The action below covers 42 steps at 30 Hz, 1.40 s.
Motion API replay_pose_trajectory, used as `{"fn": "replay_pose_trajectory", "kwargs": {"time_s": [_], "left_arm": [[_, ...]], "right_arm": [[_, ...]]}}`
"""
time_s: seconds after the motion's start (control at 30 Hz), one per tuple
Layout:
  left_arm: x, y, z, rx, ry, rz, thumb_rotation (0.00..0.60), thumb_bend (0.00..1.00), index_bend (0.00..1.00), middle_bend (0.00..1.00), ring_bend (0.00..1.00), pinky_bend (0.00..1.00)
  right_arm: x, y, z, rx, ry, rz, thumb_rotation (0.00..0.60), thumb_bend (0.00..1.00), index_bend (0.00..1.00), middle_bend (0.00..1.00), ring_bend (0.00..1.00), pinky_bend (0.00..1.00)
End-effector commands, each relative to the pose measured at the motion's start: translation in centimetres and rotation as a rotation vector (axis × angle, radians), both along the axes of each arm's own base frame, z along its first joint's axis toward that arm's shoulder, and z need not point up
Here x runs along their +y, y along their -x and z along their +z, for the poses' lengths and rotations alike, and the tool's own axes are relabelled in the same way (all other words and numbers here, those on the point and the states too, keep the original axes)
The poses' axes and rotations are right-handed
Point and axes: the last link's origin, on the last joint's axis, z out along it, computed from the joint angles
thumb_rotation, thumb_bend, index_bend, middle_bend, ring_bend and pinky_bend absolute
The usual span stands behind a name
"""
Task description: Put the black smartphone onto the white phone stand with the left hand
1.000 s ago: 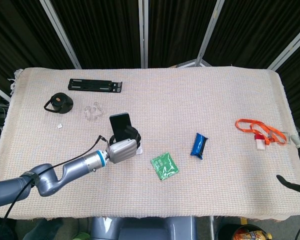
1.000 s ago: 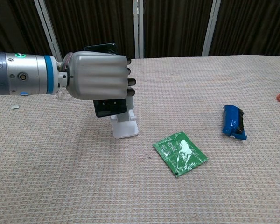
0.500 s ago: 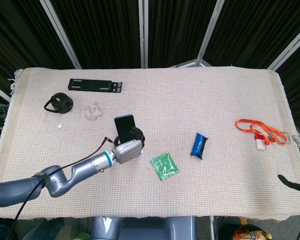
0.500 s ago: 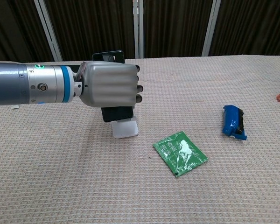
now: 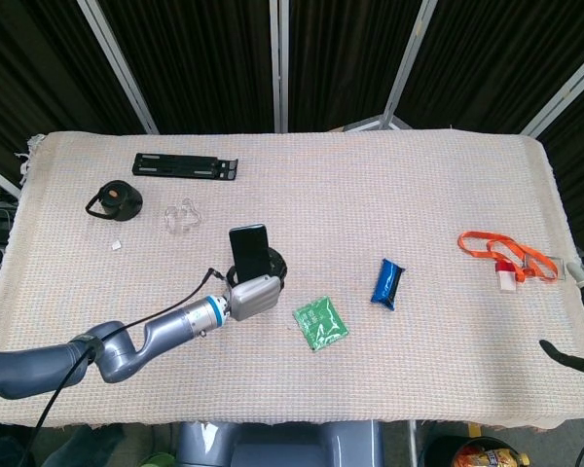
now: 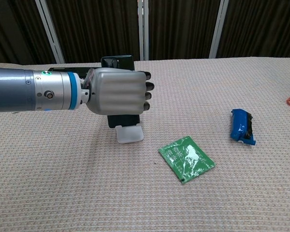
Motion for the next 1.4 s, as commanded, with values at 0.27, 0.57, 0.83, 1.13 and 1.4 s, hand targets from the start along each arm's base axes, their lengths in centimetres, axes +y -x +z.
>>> {"fn": "replay_pose_trajectory", "kwargs": {"time_s": [0.27,0.57,0.83,1.13,1.4], "left_arm": [[-0.3,-0.1,0.9,-0.009,-0.01,-0.034,0.6,0.0,0.01,0.0,0.0,0.17],[-1.0,-0.6,4.0,-0.159,-0.017,0.023,0.6,0.0,0.01,0.0,0.0,0.16],[-3.5,0.5,9.8,-0.686,0.003,0.314,0.6,0.0,0.0,0.0,0.0,0.11],[-9.7,8.4,15.0,-1.17,-0.116,0.825,0.6,0.0,0.0,0.0,0.0,0.0],[-14.5,14.3,17.3,-1.339,-0.201,1.006,0.6,0.0,0.0,0.0,0.0,0.0]], "right_arm": [[0.1,-0.1,0.0,-0.001,-0.006,0.003,0.6,0.0,0.0,0.0,0.0,0.0],[0.3,-0.3,0.0,-0.007,-0.011,0.013,0.6,0.0,0.0,0.0,0.0,0.0],[0.6,-0.7,0.0,-0.016,-0.018,0.034,0.6,0.0,0.0,0.0,0.0,0.0],[0.5,-0.9,-0.5,-0.029,-0.046,0.049,0.6,0.0,0.0,0.0,0.0,0.0],[0.3,-1.1,-0.7,-0.022,-0.045,0.058,0.6,0.0,0.0,0.0,0.0,0.0]]}}
